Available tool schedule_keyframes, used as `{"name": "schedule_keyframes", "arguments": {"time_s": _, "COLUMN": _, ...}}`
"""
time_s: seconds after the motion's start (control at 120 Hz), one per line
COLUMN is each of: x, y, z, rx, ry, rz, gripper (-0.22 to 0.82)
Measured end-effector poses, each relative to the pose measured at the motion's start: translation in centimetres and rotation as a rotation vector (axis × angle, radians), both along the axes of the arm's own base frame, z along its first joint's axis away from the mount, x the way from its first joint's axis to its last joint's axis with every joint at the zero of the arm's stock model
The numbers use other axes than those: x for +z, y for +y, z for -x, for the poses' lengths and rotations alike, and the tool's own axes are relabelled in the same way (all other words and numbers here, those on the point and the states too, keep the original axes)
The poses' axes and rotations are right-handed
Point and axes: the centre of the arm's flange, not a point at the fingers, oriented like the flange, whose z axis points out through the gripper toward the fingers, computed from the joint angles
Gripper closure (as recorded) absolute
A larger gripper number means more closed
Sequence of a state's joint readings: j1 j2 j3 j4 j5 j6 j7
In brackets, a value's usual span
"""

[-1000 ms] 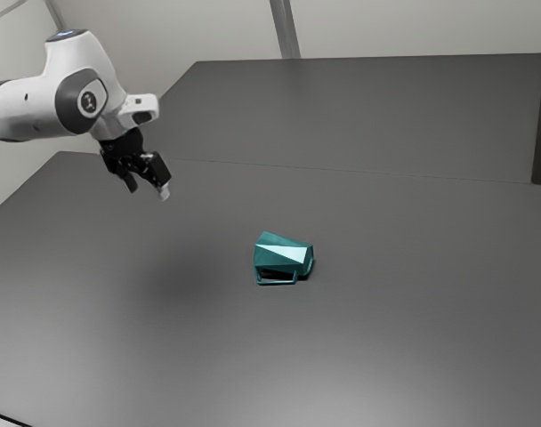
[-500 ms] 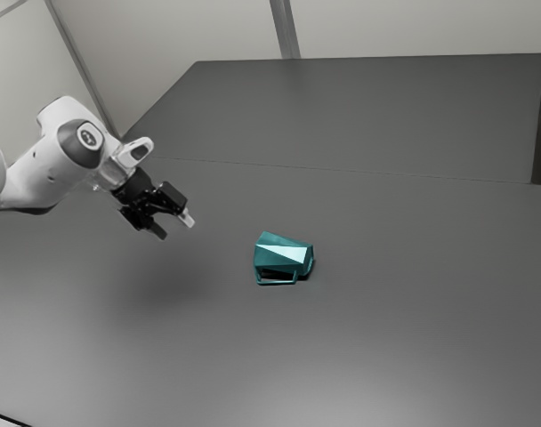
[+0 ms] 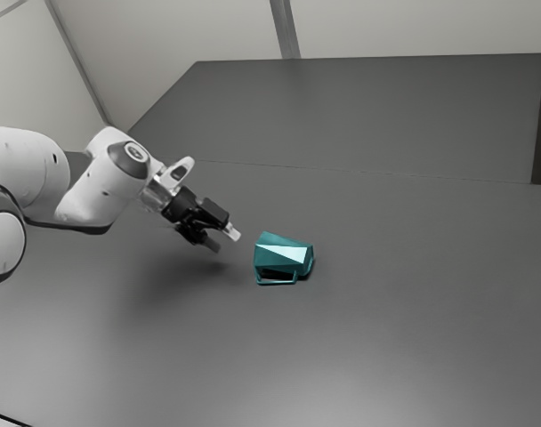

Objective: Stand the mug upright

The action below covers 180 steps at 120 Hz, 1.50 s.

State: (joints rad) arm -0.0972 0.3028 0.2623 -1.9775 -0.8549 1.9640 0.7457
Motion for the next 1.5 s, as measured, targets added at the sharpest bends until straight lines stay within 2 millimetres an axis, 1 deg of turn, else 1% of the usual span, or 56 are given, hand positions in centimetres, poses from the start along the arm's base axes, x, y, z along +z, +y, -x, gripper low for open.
{"name": "schedule_keyframes", "arguments": {"time_s": 0.067, "x": -0.6, "y": -0.4, "z": -0.7, "rx": -0.016, "ry": -0.018, "rz": 0.025, "gripper": 0.00}}
{"name": "schedule_keyframes", "arguments": {"time_s": 0.175, "x": -1.5, "y": -1.5, "z": -1.1, "rx": -0.029, "ry": -0.038, "rz": 0.077, "gripper": 0.00}}
{"name": "schedule_keyframes", "arguments": {"time_s": 0.4, "x": -2.1, "y": -4.5, "z": -1.7, "rx": -0.073, "ry": -0.087, "rz": 0.145, "gripper": 0.00}}
{"name": "schedule_keyframes", "arguments": {"time_s": 0.542, "x": -2.2, "y": -6.1, "z": -3.1, "rx": -0.101, "ry": -0.125, "rz": 0.164, "gripper": 0.00}}
{"name": "schedule_keyframes", "arguments": {"time_s": 0.642, "x": -2.7, "y": -7.0, "z": -3.6, "rx": -0.112, "ry": -0.138, "rz": 0.180, "gripper": 0.00}}
{"name": "schedule_keyframes", "arguments": {"time_s": 0.725, "x": -2.9, "y": -7.7, "z": -4.1, "rx": -0.123, "ry": -0.150, "rz": 0.189, "gripper": 0.03}}
{"name": "schedule_keyframes", "arguments": {"time_s": 0.767, "x": -2.9, "y": -7.8, "z": -4.1, "rx": -0.125, "ry": -0.155, "rz": 0.193, "gripper": 0.06}}
{"name": "schedule_keyframes", "arguments": {"time_s": 0.8, "x": -3.0, "y": -7.9, "z": -4.2, "rx": -0.126, "ry": -0.158, "rz": 0.196, "gripper": 0.12}}
{"name": "schedule_keyframes", "arguments": {"time_s": 0.908, "x": -2.9, "y": -8.1, "z": -4.2, "rx": -0.132, "ry": -0.168, "rz": 0.199, "gripper": 0.37}}
{"name": "schedule_keyframes", "arguments": {"time_s": 0.967, "x": -2.8, "y": -8.3, "z": -4.2, "rx": -0.139, "ry": -0.172, "rz": 0.200, "gripper": 0.49}}
{"name": "schedule_keyframes", "arguments": {"time_s": 1.083, "x": -2.6, "y": -8.7, "z": -4.2, "rx": -0.149, "ry": -0.181, "rz": 0.199, "gripper": 0.62}}
{"name": "schedule_keyframes", "arguments": {"time_s": 1.183, "x": -2.1, "y": -9.2, "z": -4.2, "rx": -0.158, "ry": -0.190, "rz": 0.198, "gripper": 0.69}}
{"name": "schedule_keyframes", "arguments": {"time_s": 1.267, "x": -1.4, "y": -9.9, "z": -4.2, "rx": -0.166, "ry": -0.196, "rz": 0.200, "gripper": 0.72}}
{"name": "schedule_keyframes", "arguments": {"time_s": 1.367, "x": -0.7, "y": -11.2, "z": -4.1, "rx": -0.180, "ry": -0.198, "rz": 0.203, "gripper": 0.77}}
{"name": "schedule_keyframes", "arguments": {"time_s": 1.408, "x": -0.5, "y": -11.6, "z": -4.1, "rx": -0.183, "ry": -0.196, "rz": 0.204, "gripper": 0.79}}
{"name": "schedule_keyframes", "arguments": {"time_s": 1.5, "x": 0.1, "y": -12.8, "z": -4.0, "rx": -0.191, "ry": -0.192, "rz": 0.206, "gripper": 0.79}}
